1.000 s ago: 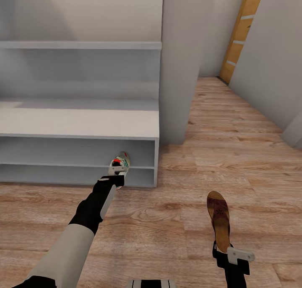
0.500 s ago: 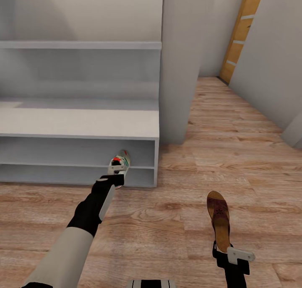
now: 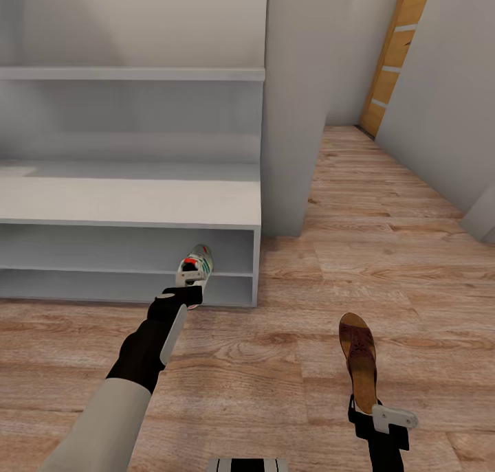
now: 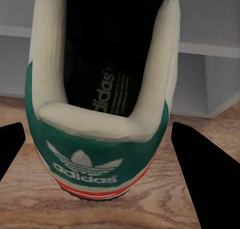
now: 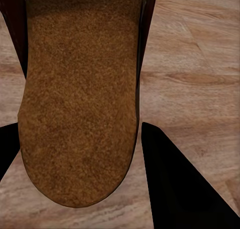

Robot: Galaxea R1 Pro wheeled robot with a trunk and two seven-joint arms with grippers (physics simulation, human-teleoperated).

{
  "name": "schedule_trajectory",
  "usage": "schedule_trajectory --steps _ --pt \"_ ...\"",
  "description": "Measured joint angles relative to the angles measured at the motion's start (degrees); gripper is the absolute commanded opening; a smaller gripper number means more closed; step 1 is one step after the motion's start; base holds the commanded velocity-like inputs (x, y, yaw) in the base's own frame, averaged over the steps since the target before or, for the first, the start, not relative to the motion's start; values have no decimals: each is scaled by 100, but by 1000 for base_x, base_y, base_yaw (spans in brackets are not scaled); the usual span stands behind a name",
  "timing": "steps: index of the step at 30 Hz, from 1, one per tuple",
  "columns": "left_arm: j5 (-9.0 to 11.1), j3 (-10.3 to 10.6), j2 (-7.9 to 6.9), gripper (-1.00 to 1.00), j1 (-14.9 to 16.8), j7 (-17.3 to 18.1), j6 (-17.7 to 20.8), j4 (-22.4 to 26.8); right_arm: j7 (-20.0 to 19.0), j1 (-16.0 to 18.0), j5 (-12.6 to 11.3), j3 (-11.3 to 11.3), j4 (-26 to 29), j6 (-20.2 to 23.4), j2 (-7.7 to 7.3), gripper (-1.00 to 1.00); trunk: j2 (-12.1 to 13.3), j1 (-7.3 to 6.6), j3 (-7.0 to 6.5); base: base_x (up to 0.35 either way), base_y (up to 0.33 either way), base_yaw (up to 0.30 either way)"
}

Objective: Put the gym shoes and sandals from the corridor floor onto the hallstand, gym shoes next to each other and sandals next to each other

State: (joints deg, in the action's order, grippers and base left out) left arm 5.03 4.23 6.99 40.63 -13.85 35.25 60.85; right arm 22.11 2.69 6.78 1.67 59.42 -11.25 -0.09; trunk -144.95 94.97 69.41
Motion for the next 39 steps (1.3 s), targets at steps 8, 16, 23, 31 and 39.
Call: schedule_trajectory --steps 8,16,23,31,39 --pt "1 -1 -3 -100 -9 0 6 19 0 -3 -1 0 0 0 0 -100 0 0 0 0 0 0" --pt "1 -17 0 -100 -11 5 12 6 0 -3 -2 0 3 0 0 -100 0 0 0 20 0 0" --pt "3 -25 -2 -100 -11 8 14 -27 0 -2 -4 0 7 0 1 -100 0 0 0 202 0 0" --pt "1 -13 -4 -100 -11 9 9 -35 0 -3 -4 0 10 0 0 -100 0 0 0 127 0 0" --pt "1 -11 -5 -100 -11 9 6 -37 3 -5 0 2 23 0 12 -100 0 0 0 31 0 0"
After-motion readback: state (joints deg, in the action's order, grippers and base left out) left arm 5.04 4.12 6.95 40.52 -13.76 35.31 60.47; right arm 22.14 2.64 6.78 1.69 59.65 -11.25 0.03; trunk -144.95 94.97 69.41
